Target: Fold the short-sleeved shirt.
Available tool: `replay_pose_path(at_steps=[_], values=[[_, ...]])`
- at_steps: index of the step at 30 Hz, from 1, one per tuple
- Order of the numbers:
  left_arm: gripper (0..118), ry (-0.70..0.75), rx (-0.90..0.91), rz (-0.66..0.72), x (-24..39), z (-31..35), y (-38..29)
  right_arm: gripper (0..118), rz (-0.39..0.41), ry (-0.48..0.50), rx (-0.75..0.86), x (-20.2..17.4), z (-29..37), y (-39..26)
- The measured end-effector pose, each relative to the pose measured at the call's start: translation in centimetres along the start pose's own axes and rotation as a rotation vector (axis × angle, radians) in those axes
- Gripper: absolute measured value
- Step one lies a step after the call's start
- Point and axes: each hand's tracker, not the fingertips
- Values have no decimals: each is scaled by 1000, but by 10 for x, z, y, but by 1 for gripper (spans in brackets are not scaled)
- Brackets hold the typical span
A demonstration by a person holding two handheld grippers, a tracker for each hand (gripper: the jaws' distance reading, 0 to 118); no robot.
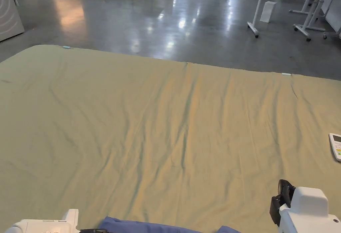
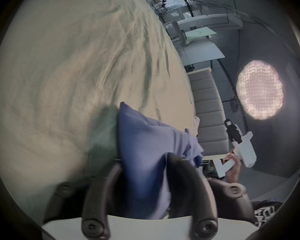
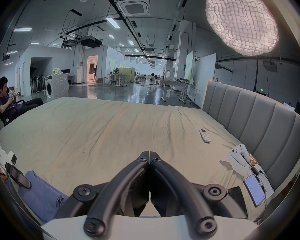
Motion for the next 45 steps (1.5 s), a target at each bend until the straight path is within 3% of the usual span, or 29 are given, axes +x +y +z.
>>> replay_pose_path(at_steps=[4, 14, 21, 26, 37, 45], values=[[13, 29, 1, -2, -9, 0, 9, 0, 10, 2, 0, -1, 0, 1], [12, 162, 26, -164, 68, 48, 24, 0, 16, 6, 4, 1, 2, 4], [12, 446, 63, -231, 95, 110, 43, 0, 12, 15, 12, 0, 4, 7], [12, 610, 75, -247, 133, 111, 33, 0, 2, 24, 18, 0, 1, 5], [12, 563, 27, -294, 196, 54, 10, 0, -20, 24, 14, 7, -1, -5], [13, 553, -67, -302, 230, -25, -8, 0, -43, 5, 0, 16, 0, -13]])
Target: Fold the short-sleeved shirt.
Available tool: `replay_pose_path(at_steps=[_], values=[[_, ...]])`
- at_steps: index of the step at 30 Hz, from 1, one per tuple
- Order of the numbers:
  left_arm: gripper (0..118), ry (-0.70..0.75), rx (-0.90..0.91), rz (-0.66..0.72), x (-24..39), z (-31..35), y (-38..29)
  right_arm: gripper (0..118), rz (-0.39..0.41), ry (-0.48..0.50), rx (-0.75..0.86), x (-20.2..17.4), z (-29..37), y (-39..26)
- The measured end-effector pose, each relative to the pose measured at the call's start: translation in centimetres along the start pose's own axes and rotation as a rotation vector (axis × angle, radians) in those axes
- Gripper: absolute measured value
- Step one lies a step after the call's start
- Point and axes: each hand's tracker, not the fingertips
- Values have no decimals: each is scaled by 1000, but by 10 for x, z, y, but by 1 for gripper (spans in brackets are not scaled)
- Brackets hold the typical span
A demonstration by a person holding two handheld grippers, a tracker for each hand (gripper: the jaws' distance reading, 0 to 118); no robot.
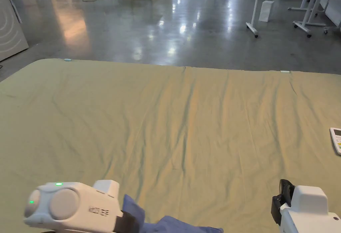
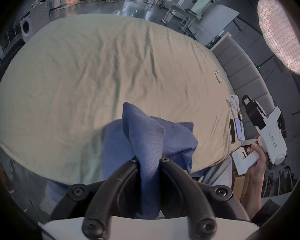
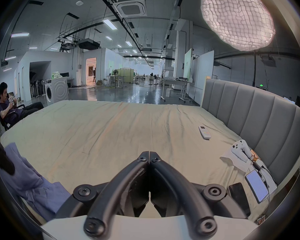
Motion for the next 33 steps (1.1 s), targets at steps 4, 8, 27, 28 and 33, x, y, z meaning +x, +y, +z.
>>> replay_pose_path(at_steps=[4, 8, 27, 28, 33], values=[[13, -17, -67, -8, 38, -46, -3, 0, -6, -4, -5, 2, 3, -1], [13, 2, -94, -10, 61, -86, -1, 0, -7, -7, -10, 5, 3, -6], [55, -180, 6, -33, 64, -78, 1, 0, -4, -21, -31, 8, 8, -5], [51, -174, 17, -45, 62, -78, 0, 0, -3, -21, -31, 8, 8, -5], [18, -143, -54, -29, 58, -109, -13, 0, 1, -13, -31, 5, 5, -7]])
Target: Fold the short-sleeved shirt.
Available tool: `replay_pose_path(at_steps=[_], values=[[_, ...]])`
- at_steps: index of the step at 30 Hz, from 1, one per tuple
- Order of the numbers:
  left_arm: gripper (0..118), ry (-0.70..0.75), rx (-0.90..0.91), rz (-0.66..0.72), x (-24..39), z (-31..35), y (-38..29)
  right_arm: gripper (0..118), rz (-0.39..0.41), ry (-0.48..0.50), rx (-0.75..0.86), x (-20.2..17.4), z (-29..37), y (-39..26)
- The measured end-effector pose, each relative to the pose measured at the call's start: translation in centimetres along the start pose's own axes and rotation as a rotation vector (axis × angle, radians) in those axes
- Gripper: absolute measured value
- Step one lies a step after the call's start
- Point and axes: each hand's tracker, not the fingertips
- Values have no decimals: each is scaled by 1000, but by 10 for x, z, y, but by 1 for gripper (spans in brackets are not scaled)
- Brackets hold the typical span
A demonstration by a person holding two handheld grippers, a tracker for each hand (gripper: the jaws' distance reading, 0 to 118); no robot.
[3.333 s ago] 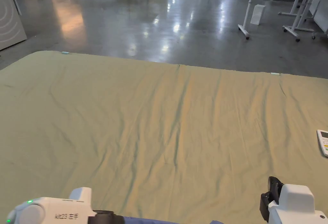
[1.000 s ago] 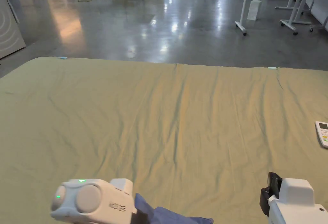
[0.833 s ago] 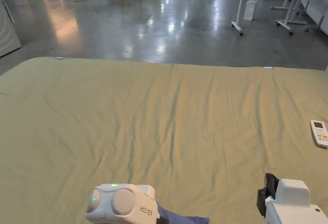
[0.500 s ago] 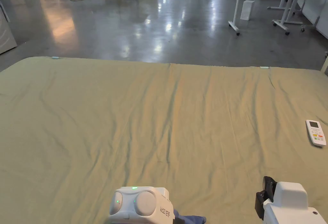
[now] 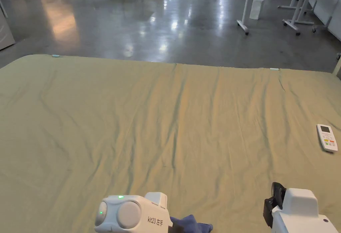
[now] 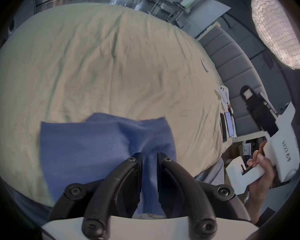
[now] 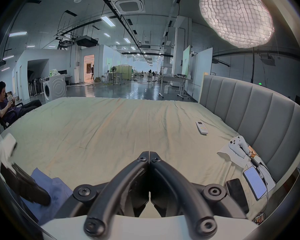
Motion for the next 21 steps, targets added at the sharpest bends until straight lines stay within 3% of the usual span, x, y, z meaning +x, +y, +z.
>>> replay_pose_path(at_steps=[11, 15, 21], values=[[10, -52, 21, 19, 6, -59, -19, 0, 3, 6, -10, -4, -2, -3], [10, -73, 71, 9, 11, -38, -20, 0, 5, 10, -2, -5, 0, 0], [9, -70, 326, -75, 27, 32, 5, 0, -8, 16, 53, -9, 4, 14]])
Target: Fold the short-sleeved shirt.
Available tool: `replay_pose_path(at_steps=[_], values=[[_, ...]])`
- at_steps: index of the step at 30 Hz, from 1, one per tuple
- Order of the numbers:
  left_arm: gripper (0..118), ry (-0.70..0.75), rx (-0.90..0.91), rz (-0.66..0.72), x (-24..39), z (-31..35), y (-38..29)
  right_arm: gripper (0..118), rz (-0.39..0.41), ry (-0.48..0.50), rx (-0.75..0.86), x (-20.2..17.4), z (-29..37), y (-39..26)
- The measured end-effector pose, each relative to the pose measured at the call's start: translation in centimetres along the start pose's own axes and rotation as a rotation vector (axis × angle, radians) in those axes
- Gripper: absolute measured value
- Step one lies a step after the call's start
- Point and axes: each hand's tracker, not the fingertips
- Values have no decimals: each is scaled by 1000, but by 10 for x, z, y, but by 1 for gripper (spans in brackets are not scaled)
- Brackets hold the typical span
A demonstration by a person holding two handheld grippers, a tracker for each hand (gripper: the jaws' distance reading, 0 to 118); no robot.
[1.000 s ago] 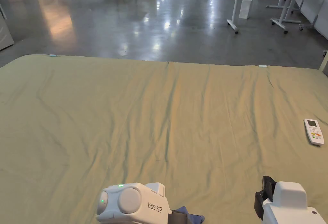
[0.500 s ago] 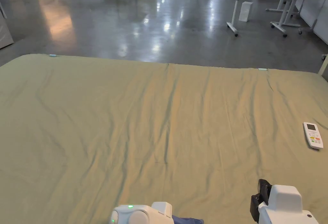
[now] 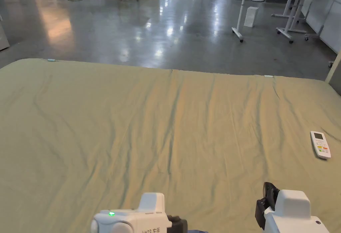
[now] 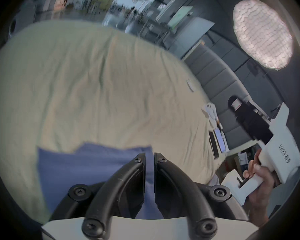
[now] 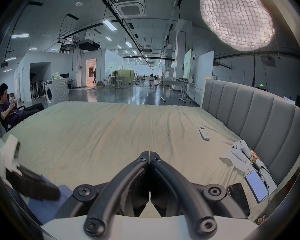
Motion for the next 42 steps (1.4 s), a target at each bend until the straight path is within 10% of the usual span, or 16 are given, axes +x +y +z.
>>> replay_pose_path(at_steps=[15, 28, 42], values=[[2, 548, 709, -290, -60, 111, 26, 0, -5, -56, 177, -10, 1, 53], [2, 624, 785, -259, -85, 120, 22, 0, 38, -93, 212, -8, 9, 64], [2, 611, 564, -169, -130, 113, -22, 0, 161, 349, -154, -126, 32, -63]])
